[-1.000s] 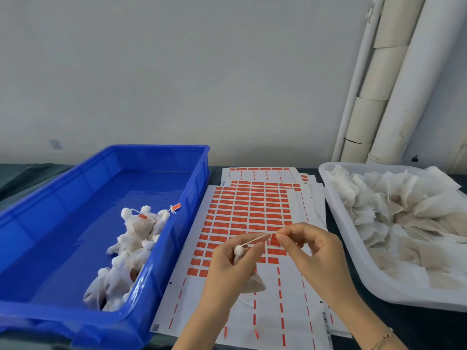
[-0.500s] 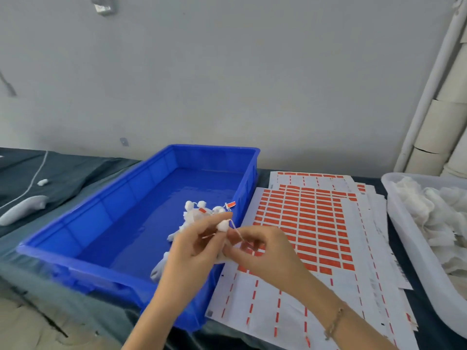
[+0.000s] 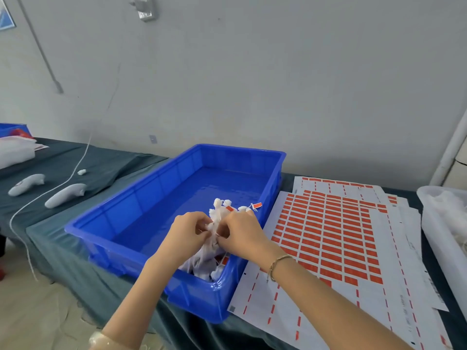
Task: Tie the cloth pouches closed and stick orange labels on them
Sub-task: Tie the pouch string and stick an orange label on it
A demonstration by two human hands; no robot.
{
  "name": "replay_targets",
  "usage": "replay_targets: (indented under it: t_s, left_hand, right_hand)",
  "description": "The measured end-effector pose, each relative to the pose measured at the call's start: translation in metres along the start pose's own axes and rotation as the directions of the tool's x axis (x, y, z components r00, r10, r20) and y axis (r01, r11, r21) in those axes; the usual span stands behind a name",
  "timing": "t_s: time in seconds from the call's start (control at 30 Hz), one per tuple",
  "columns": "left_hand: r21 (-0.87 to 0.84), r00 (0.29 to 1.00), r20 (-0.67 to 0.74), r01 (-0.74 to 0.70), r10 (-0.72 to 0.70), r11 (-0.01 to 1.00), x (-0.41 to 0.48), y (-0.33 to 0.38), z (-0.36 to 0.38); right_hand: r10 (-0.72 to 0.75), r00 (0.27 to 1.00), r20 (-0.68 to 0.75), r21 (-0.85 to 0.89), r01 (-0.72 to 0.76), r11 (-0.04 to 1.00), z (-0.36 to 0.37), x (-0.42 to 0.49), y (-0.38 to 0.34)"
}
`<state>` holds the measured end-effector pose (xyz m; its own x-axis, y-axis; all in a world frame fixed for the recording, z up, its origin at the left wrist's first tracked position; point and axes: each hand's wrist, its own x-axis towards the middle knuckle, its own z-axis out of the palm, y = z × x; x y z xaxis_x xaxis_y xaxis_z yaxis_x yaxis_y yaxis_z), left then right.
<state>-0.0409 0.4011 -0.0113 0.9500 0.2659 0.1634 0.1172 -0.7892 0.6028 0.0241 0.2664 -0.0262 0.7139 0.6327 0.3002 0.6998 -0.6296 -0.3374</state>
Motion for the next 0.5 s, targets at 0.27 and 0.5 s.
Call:
replay_targets:
  t_s: [0.27, 0.5]
  left_hand:
    - [0.019, 0.993, 0.104, 0.057, -0.058, 0.998, 0.014, 0.001, 0.003]
    - [0.064, 0.972, -0.212, -0.090, 0.102, 0.994, -0.002, 0.027, 0.011]
  right_hand:
    - [0.050, 0.996, 0.078, -0.003, -0.050, 0.999, 0.003, 0.010, 0.004]
    - [0.093, 0.995, -0.041, 0.330, -0.074, 0.941, -0.016, -0.015, 0.008]
